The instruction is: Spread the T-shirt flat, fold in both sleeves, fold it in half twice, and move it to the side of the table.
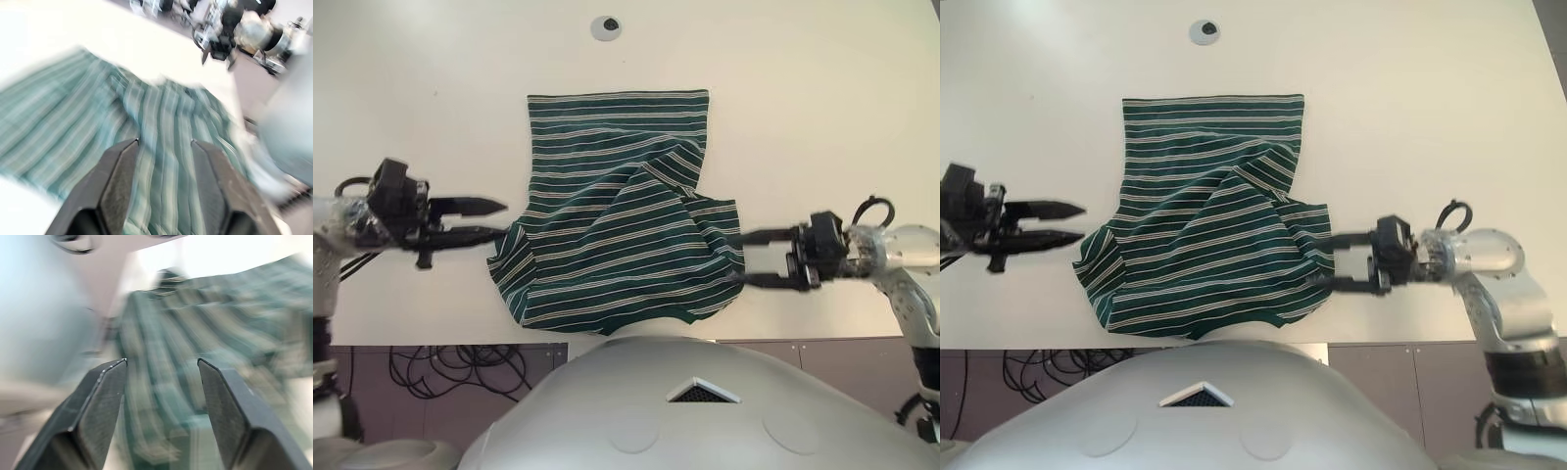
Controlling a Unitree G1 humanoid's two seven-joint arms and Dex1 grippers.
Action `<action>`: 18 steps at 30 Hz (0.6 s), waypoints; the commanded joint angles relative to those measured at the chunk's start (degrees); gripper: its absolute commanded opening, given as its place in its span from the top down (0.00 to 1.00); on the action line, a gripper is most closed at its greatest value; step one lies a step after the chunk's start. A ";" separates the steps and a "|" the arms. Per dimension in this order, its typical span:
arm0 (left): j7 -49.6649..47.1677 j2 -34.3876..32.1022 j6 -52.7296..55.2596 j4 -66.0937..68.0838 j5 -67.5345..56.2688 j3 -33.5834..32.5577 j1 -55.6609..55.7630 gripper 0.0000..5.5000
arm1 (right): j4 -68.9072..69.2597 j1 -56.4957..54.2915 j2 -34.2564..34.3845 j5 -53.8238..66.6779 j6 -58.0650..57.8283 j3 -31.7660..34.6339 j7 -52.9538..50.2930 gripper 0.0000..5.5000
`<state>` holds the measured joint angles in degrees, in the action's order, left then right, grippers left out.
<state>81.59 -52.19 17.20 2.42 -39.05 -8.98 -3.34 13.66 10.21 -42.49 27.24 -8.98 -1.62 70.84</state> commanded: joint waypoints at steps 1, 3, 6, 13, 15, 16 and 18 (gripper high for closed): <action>-12.23 8.60 -8.38 5.52 13.01 6.15 8.39 0.64 | -8.89 -5.55 4.21 -12.33 9.90 -3.91 -7.35 0.52; -18.18 11.66 -16.59 14.08 24.23 11.73 12.67 0.64 | -12.99 -7.08 5.13 -17.62 14.21 -6.35 -9.60 0.52; -27.89 14.10 -27.07 28.39 38.81 18.49 19.46 0.64 | -19.19 -9.82 5.69 -24.44 18.26 -8.36 -14.49 0.52; -54.52 16.07 -43.88 54.30 65.28 32.79 32.17 0.64 | -22.85 -6.81 -2.84 -31.75 23.41 -11.50 -12.09 0.52; -57.80 16.73 -45.85 57.87 66.19 33.25 33.50 0.64 | -22.13 -4.91 -5.95 -30.94 23.87 -10.98 -10.26 0.52; -59.11 16.97 -46.74 59.26 66.30 33.18 34.07 0.64 | -21.66 -4.24 -7.24 -30.36 23.87 -10.49 -9.91 0.52; -60.67 17.34 -48.92 61.11 65.77 32.87 34.79 0.64 | -19.64 -2.94 -9.40 -28.61 23.08 -9.11 -9.34 0.52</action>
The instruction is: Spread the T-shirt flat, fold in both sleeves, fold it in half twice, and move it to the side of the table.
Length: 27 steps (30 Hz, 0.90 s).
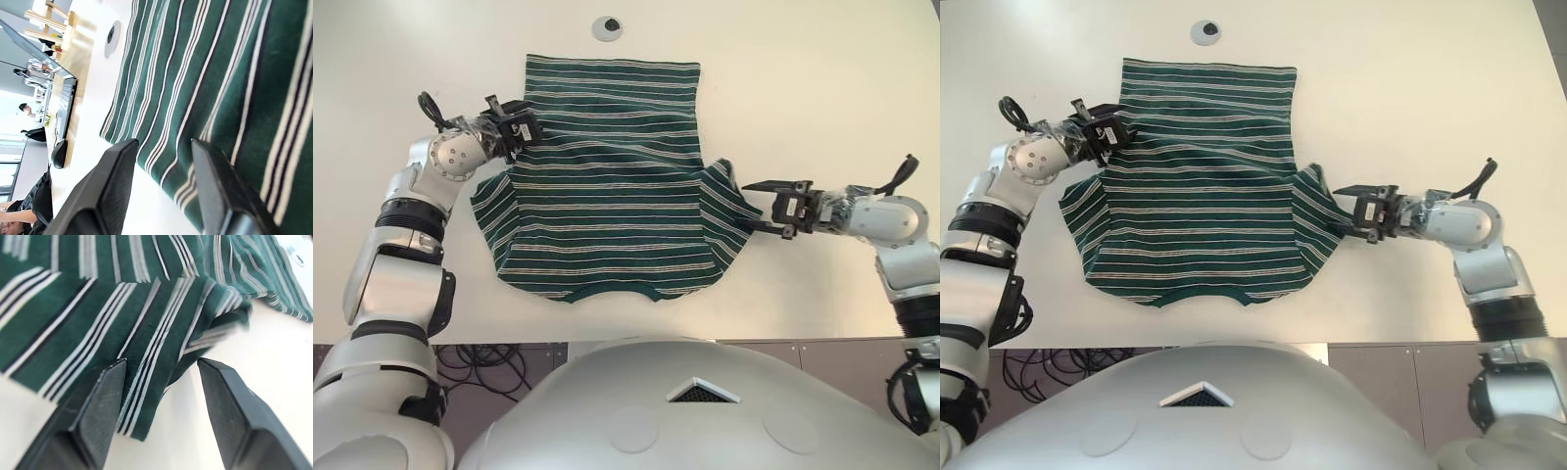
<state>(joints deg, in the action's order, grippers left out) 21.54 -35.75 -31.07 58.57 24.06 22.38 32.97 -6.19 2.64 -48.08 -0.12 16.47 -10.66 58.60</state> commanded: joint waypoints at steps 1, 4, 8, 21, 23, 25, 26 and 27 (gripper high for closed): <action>-0.13 1.35 -2.16 5.29 1.29 0.68 -1.48 0.64 | 1.25 5.03 -4.26 -0.40 -2.91 0.64 2.91 0.52; 4.40 2.18 -7.17 3.96 -5.22 -3.14 -2.60 0.64 | 3.19 5.46 -4.40 0.71 -3.69 1.69 2.24 0.52; 17.24 2.48 -7.62 -7.17 -23.36 -11.82 -7.25 0.64 | 4.49 4.47 -3.24 2.51 -4.89 4.30 0.51 0.52; 30.65 -12.60 30.10 -56.74 -55.89 -39.16 -43.78 0.64 | 12.92 12.44 -1.93 13.12 -6.98 14.35 0.12 0.52; 32.96 -11.61 36.33 -58.87 -60.46 -42.03 -51.74 0.64 | 13.00 13.57 -1.60 13.84 -6.76 15.80 -0.43 0.52; 37.07 -9.66 39.31 -59.20 -63.91 -43.93 -58.90 0.64 | 13.08 14.26 -1.26 14.23 -6.59 16.50 -0.67 0.52; 38.13 -8.41 40.57 -58.10 -64.72 -44.46 -61.64 0.64 | 13.19 14.58 -1.07 14.39 -6.53 16.69 -0.75 0.52; 38.53 -7.41 41.62 -57.07 -65.06 -44.81 -63.21 0.61 | 13.34 14.88 -0.94 14.53 -6.51 16.86 -0.81 0.51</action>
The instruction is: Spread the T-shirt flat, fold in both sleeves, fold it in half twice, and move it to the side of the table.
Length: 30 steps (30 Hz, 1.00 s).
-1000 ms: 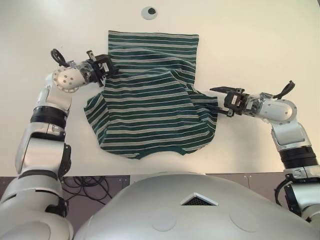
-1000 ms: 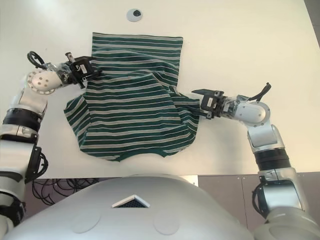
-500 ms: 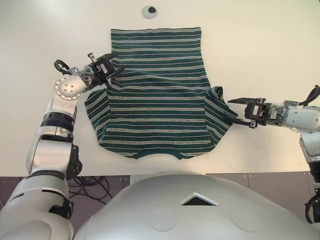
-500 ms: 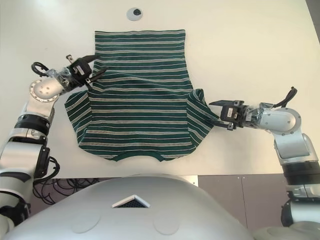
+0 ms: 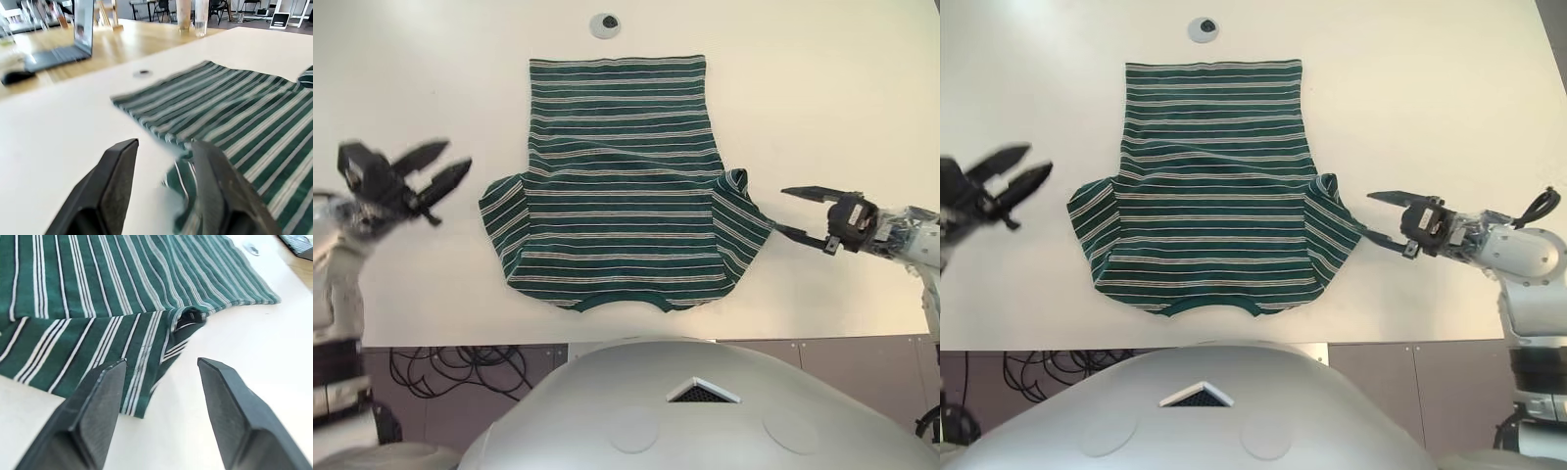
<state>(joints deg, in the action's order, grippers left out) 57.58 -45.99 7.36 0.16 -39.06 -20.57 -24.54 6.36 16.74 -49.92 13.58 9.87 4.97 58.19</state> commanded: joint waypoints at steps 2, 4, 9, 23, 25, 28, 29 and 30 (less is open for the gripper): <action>3.04 4.76 4.76 4.40 -1.24 -1.15 -7.08 0.55 | 1.01 0.83 1.21 0.98 0.00 1.09 -0.46 0.51; 3.14 5.93 5.54 6.04 0.39 0.28 -6.73 0.49 | 1.08 0.77 1.33 1.10 -0.09 1.01 -0.51 0.51; 0.72 8.71 6.26 10.31 3.86 2.73 -1.94 0.49 | 1.75 0.54 1.43 1.30 -0.41 0.65 -0.55 0.51; 1.14 11.76 10.73 9.77 1.36 1.63 2.10 0.78 | -1.41 0.65 2.27 1.60 0.95 1.19 0.00 0.51; 1.30 11.78 11.28 9.57 0.98 1.21 2.43 0.84 | -1.95 0.67 2.42 1.61 1.39 1.22 0.09 0.51; 1.62 11.85 11.76 9.26 0.90 1.09 2.60 0.92 | -2.24 0.66 2.66 1.57 1.67 1.08 0.04 0.51; 1.70 11.91 11.85 9.21 0.96 1.05 2.66 0.96 | -2.26 0.65 2.70 1.56 1.68 1.06 0.02 0.51; 1.76 12.01 11.95 9.15 0.90 0.96 2.76 0.98 | -2.28 0.63 2.73 1.55 1.68 1.04 0.01 0.51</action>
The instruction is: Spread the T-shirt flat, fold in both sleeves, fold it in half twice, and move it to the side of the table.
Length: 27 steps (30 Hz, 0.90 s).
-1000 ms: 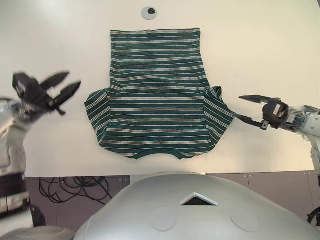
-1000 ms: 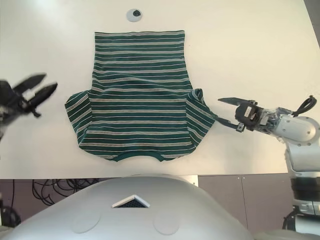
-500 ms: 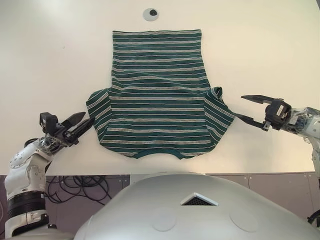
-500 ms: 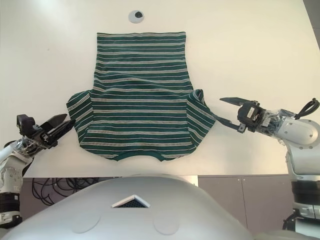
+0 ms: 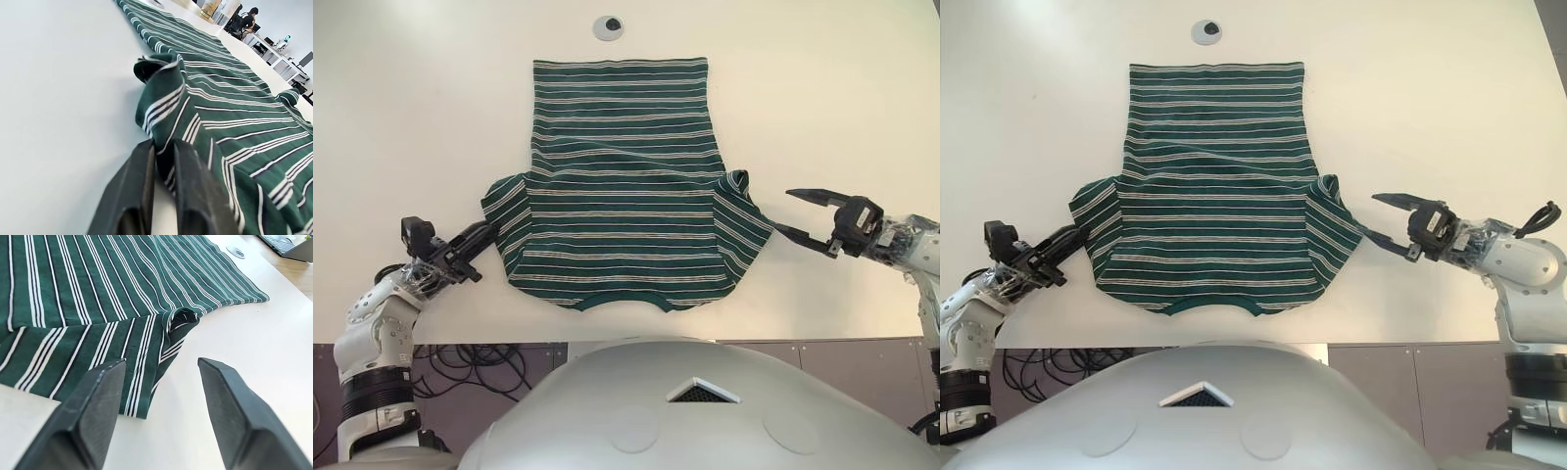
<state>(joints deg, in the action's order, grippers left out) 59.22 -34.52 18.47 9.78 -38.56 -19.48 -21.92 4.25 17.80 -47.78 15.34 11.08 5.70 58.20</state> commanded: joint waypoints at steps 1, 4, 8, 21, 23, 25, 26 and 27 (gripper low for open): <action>0.16 0.64 0.90 -0.60 0.23 -0.34 0.21 0.99 | -0.15 -0.48 0.62 -0.22 0.43 0.27 -0.02 0.51; 0.48 0.81 2.07 -1.86 -1.74 -1.76 0.68 0.99 | -0.16 -0.56 0.74 -0.14 0.33 0.20 -0.06 0.51; 0.55 1.16 4.82 -6.63 -5.50 -3.50 1.28 0.99 | -0.58 -0.77 1.19 0.23 0.11 0.06 -0.07 0.51; -4.28 5.31 8.67 -21.68 -2.62 8.58 2.00 0.99 | -3.06 -1.00 2.47 2.17 -4.61 0.89 -1.76 0.51; -5.24 6.04 8.61 -21.37 -0.61 11.52 3.08 0.99 | -3.22 -0.90 2.93 2.59 -6.24 1.33 -2.25 0.51; -6.16 6.64 8.37 -21.09 1.12 13.67 3.77 0.99 | -2.75 -0.86 3.43 4.57 -9.89 1.92 -2.81 0.51; -6.55 6.90 8.25 -20.89 1.95 14.70 4.04 0.99 | -1.80 -1.04 3.75 7.82 -14.89 2.60 -3.22 0.51; -7.17 7.16 8.21 -20.58 2.85 15.72 4.32 0.99 | -0.40 -1.25 3.96 12.77 -21.36 3.55 -3.30 0.51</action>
<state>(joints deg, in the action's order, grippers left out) 53.34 -27.99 26.57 -11.41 -37.66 -5.55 -18.34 1.49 17.32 -45.24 21.12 -0.96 7.00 55.54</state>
